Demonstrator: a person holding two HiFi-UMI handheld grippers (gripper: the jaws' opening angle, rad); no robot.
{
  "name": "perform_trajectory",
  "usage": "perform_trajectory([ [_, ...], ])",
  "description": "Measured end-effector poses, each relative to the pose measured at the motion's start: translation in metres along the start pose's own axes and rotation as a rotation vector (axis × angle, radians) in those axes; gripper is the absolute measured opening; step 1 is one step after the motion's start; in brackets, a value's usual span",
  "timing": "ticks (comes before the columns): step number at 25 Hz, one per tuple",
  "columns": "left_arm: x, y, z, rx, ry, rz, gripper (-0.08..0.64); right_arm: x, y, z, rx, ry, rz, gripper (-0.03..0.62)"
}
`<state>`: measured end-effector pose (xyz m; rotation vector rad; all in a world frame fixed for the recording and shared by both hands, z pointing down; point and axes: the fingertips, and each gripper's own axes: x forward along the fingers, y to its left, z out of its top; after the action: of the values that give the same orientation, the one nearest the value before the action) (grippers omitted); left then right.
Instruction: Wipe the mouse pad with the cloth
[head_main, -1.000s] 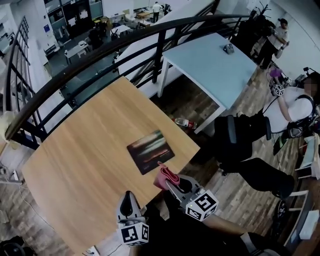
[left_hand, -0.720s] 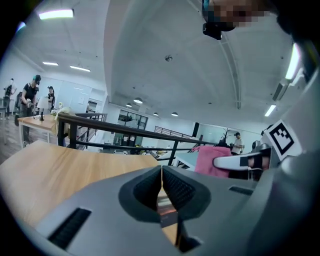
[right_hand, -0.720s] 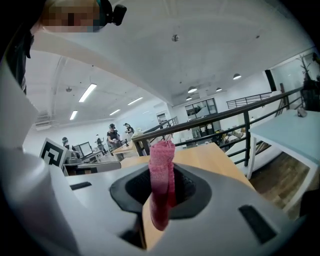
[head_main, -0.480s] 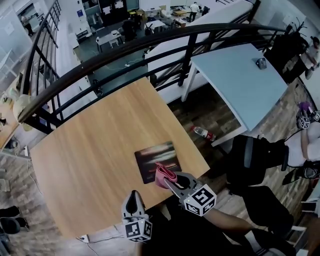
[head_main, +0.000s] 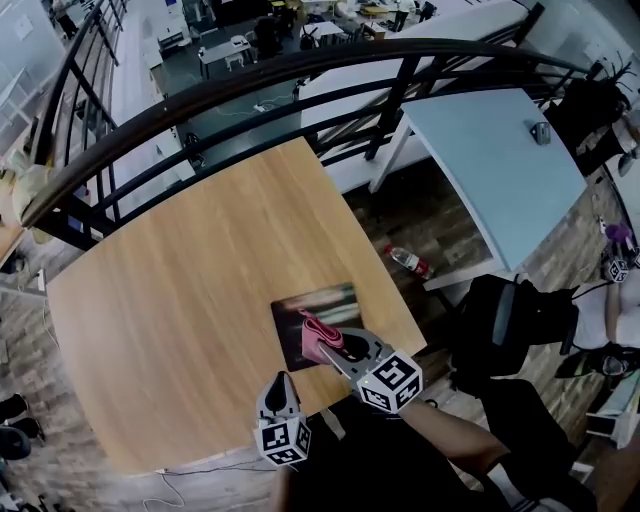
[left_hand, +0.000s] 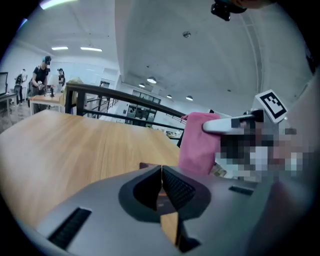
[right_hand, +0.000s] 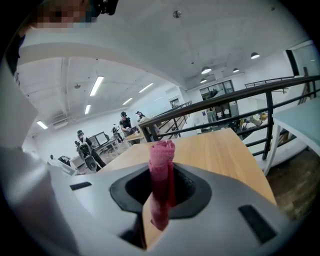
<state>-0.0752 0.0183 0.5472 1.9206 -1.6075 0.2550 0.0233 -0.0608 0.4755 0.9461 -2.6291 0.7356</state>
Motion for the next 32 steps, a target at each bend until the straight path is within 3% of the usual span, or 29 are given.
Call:
perform_trajectory([
  [9, 0.048, 0.022, -0.059, -0.069, 0.132, -0.049, 0.023, 0.079, -0.026, -0.043, 0.051, 0.125, 0.018, 0.075],
  [21, 0.087, 0.032, -0.094, -0.133, 0.224, -0.071, 0.023, 0.157, -0.033, -0.089, 0.100, 0.273, 0.090, 0.075],
  [32, 0.103, 0.037, -0.114, -0.240, 0.313, -0.070, 0.023, 0.187, -0.068, -0.129, 0.125, 0.404, 0.020, 0.075],
])
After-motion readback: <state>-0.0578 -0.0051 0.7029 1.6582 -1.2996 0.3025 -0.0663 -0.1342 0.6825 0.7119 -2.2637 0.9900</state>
